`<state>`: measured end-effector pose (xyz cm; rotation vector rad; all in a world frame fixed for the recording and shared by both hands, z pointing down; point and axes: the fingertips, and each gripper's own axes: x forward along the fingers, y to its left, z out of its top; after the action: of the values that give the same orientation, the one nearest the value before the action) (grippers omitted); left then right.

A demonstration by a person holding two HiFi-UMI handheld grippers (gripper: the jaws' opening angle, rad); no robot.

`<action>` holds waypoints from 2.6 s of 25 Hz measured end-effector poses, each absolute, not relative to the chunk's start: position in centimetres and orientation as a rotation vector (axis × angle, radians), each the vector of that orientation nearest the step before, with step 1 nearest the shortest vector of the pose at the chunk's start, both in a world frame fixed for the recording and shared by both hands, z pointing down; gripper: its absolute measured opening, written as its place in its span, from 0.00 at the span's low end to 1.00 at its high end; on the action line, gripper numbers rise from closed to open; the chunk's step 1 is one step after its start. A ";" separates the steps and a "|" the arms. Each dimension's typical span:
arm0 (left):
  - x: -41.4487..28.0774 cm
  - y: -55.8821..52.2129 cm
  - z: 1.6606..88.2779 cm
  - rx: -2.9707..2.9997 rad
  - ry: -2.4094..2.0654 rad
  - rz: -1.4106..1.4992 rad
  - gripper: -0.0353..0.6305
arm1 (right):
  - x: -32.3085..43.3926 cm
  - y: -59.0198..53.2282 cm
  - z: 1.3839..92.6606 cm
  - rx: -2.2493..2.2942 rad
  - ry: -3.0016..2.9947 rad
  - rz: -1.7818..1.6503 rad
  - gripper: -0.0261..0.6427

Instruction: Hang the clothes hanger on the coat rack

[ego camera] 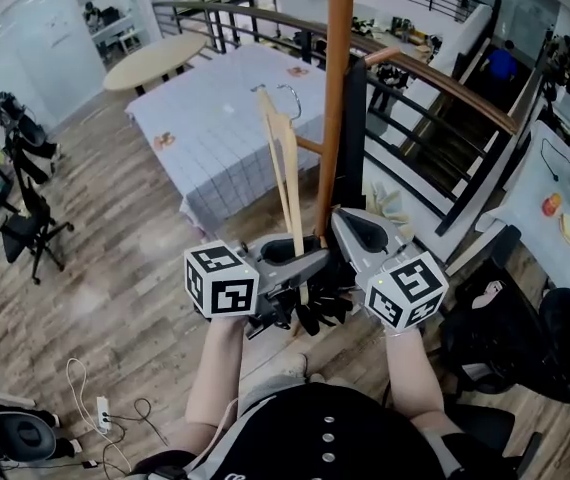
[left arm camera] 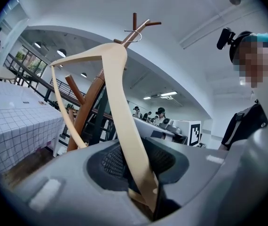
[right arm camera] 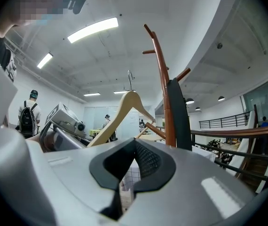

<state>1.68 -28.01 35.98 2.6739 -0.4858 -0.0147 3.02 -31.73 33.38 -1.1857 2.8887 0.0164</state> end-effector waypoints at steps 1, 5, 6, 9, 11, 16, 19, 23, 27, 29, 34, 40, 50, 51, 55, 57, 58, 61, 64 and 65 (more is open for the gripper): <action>1.6 -28.2 35.8 2.679 -0.485 -0.013 0.24 | 2.9 -32.0 33.2 -1.183 2.887 0.016 0.04; 1.0 -29.0 35.3 2.704 -0.479 0.003 0.24 | 2.4 -32.9 32.3 -1.175 2.880 0.035 0.04; 0.8 -29.2 35.1 2.709 -0.483 0.004 0.24 | 2.3 -33.1 32.1 -1.176 2.878 0.044 0.04; 0.4 -29.8 34.4 2.724 -0.480 -0.001 0.24 | 1.9 -33.6 31.3 -1.168 2.872 0.070 0.04; 0.4 -30.2 33.9 2.735 -0.464 -0.002 0.24 | 1.6 -34.0 30.6 -1.161 2.872 0.097 0.04; 0.4 -30.9 32.9 2.768 -0.447 -0.005 0.24 | 0.9 -34.5 28.7 -1.149 2.861 0.164 0.04; 0.3 -31.4 32.4 2.784 -0.448 -0.001 0.24 | 0.8 -34.6 28.0 -1.146 2.852 0.192 0.04; 0.1 -32.1 31.3 2.814 -0.454 -0.002 0.24 | 0.9 -35.4 27.0 -1.156 2.837 0.212 0.04; 0.0 -32.7 30.3 2.847 -0.459 0.019 0.24 | 0.8 -36.0 25.7 -1.151 2.814 0.251 0.04; 0.0 -33.1 29.7 2.866 -0.452 0.029 0.24 | 0.9 -36.2 24.8 -1.146 2.803 0.272 0.04; 0.1 -33.9 28.0 2.896 -0.432 0.044 0.24 | 0.9 -36.7 22.8 -1.148 2.784 0.321 0.04; 0.0 -35.1 26.5 2.936 -0.426 0.049 0.24 | 1.1 -37.3 20.9 -1.153 2.740 0.368 0.04; 1.0 -36.8 23.4 3.044 -0.396 0.108 0.24 | 0.6 -38.5 18.6 -1.137 2.715 0.441 0.04; 1.0 -37.0 23.1 3.050 -0.392 0.106 0.24 | 0.6 -38.7 18.3 -1.137 2.711 0.450 0.04; 1.3 -37.5 21.7 3.066 -0.378 0.088 0.24 | 0.7 -38.9 17.2 -1.134 2.697 0.480 0.04; 1.4 -37.7 21.2 3.074 -0.369 0.088 0.24 | 0.7 -39.1 16.7 -1.133 2.690 0.494 0.04; 1.5 -37.9 20.9 3.079 -0.365 0.091 0.24 | 0.7 -39.2 16.4 -1.134 2.684 0.498 0.04; 1.5 -38.2 20.3 3.093 -0.359 0.094 0.24 | 0.8 -39.6 15.7 -1.134 2.667 0.503 0.04; 1.5 -38.6 19.6 3.108 -0.358 0.098 0.24 | 0.8 -39.9 15.1 -1.132 2.652 0.511 0.04; 1.6 -38.8 19.3 3.112 -0.356 0.094 0.24 | 0.9 -40.0 14.8 -1.132 2.647 0.514 0.04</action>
<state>1.56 -38.79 19.34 3.1120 -0.3563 0.0944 0.92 -40.03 14.82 -1.1319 2.6471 0.5144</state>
